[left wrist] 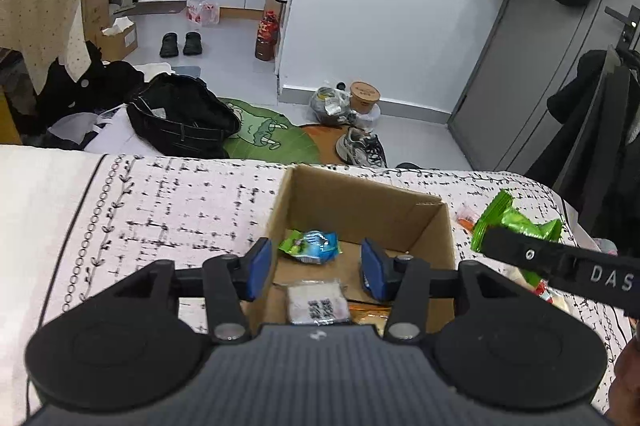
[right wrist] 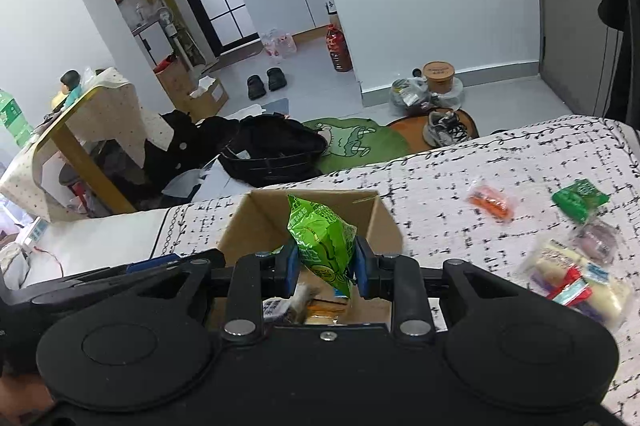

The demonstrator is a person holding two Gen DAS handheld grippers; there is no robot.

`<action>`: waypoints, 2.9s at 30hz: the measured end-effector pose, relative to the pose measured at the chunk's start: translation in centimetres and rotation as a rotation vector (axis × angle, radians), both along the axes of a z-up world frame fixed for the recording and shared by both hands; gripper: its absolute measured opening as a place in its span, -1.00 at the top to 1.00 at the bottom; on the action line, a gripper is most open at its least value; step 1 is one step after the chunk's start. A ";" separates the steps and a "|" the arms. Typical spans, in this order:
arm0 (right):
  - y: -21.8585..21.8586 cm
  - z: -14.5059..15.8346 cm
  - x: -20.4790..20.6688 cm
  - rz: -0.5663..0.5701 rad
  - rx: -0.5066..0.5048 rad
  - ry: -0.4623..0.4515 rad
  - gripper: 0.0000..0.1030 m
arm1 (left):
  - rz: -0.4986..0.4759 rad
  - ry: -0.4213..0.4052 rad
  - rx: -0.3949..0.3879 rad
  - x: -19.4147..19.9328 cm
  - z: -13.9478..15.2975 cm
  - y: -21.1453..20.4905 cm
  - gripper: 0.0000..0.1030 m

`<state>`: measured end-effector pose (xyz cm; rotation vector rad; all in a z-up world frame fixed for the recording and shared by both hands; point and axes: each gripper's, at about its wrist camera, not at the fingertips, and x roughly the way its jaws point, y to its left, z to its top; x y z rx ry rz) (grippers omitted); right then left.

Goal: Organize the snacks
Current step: 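Carry the white packet and green packet into the box and open both tools, then move both tools back from the box to the snack pile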

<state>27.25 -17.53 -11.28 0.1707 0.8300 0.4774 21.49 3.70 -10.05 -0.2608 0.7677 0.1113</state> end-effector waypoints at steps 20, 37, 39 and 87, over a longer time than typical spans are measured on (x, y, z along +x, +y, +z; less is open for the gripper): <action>1.4 0.2 -1.3 -0.017 0.007 0.013 0.00 | 0.025 0.008 0.043 -3.0 1.1 1.7 -0.62; -4.1 1.1 -3.0 -0.174 -0.118 -0.017 -0.77 | -0.095 -0.008 -0.010 -1.8 -0.2 -2.6 -0.87; -4.7 1.4 -3.2 -0.191 -0.127 -0.025 -0.82 | -0.116 -0.021 -0.019 -1.6 -0.1 -3.5 -0.91; -19.3 -3.8 -1.0 -0.349 -0.143 0.075 -0.30 | -0.409 0.097 0.026 4.3 -4.4 -19.2 -0.90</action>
